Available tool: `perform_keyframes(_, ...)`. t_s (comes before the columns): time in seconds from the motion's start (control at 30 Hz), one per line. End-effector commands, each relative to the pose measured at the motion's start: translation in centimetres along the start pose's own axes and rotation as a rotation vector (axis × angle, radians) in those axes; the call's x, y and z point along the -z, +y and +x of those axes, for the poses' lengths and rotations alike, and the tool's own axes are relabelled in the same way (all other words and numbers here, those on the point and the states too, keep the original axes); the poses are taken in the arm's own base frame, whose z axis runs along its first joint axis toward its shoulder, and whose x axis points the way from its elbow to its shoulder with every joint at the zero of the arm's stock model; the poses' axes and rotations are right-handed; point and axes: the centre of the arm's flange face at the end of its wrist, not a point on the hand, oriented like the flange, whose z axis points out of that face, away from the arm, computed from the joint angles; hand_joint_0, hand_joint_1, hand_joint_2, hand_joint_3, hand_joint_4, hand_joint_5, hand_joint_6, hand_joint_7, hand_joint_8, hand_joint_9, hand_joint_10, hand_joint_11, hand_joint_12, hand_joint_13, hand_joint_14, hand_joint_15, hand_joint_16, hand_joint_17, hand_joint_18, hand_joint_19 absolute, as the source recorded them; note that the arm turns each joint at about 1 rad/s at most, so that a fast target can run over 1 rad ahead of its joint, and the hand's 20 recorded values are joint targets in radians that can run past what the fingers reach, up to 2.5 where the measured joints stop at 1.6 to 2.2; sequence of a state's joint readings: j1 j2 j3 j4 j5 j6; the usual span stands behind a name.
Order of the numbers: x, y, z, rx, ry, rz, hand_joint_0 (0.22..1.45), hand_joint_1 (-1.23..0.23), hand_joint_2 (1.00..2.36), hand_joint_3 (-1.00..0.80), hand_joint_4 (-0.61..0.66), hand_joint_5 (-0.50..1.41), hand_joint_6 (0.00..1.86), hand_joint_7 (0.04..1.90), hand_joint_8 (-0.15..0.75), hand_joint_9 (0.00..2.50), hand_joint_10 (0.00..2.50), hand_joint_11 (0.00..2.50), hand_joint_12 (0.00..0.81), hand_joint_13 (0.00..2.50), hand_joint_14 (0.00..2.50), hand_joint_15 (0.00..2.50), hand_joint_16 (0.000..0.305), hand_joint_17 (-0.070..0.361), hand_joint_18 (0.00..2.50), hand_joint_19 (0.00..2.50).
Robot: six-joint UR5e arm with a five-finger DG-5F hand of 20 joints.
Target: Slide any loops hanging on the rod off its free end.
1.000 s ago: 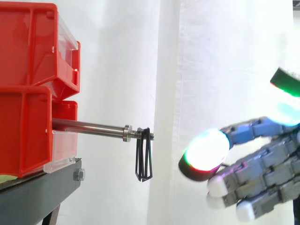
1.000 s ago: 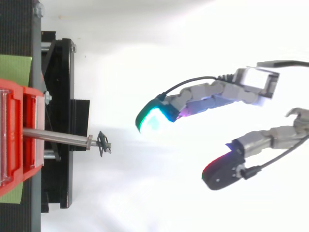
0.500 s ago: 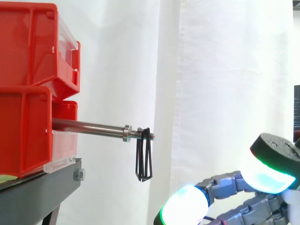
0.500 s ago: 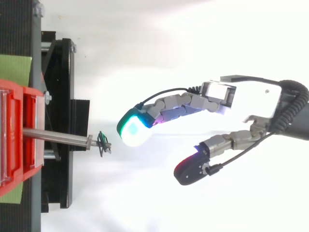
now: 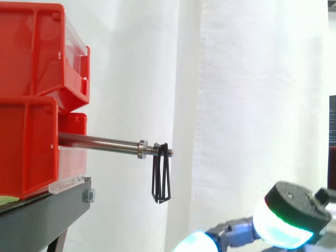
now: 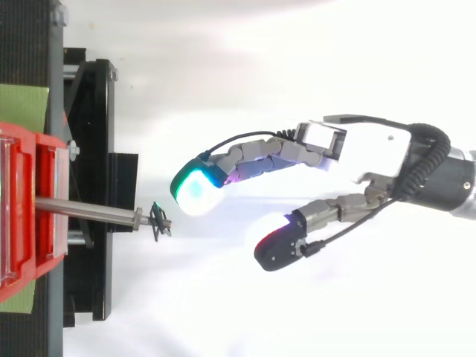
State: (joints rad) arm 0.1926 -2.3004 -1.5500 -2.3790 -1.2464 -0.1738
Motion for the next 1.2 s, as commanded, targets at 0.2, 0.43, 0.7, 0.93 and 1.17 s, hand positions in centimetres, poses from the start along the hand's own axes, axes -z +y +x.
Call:
perform_keyframes(0.2, -4.4, -2.1, 0.9, -0.075, 0.040, -0.058, 0.56, -0.59, 1.00, -0.50, 0.21, -0.20, 0.50, 0.65, 0.278, 0.55, 0.00, 0.00, 0.269, 0.47, 0.00, 0.00, 0.035, 0.079, 0.44, 0.23)
perform_keyframes(0.43, -4.7, -2.0, 0.2, -0.073, 0.043, -0.065, 0.56, -0.58, 1.00, -0.50, 0.21, -0.20, 0.50, 0.65, 0.283, 0.57, 0.00, 0.00, 0.265, 0.48, 0.00, 0.00, 0.035, 0.079, 0.45, 0.24)
perform_keyframes(0.7, -5.4, -1.2, 0.0, -0.054, 0.116, -0.110, 0.57, -0.57, 1.00, -0.50, 0.21, -0.19, 0.50, 0.66, 0.284, 0.58, 0.00, 0.00, 0.263, 0.49, 0.00, 0.01, 0.035, 0.078, 0.47, 0.26)
perform_keyframes(0.93, -6.4, 0.3, 0.0, 0.016, 0.208, -0.163, 0.57, -0.57, 1.00, -0.50, 0.22, -0.19, 0.50, 0.67, 0.285, 0.58, 0.00, 0.00, 0.261, 0.50, 0.00, 0.02, 0.034, 0.077, 0.47, 0.26)
perform_keyframes(1.17, -6.6, 0.5, -0.2, 0.052, 0.197, -0.185, 0.57, -0.57, 1.00, -0.50, 0.22, -0.19, 0.50, 0.67, 0.284, 0.58, 0.00, 0.00, 0.262, 0.51, 0.00, 0.01, 0.034, 0.077, 0.47, 0.27)
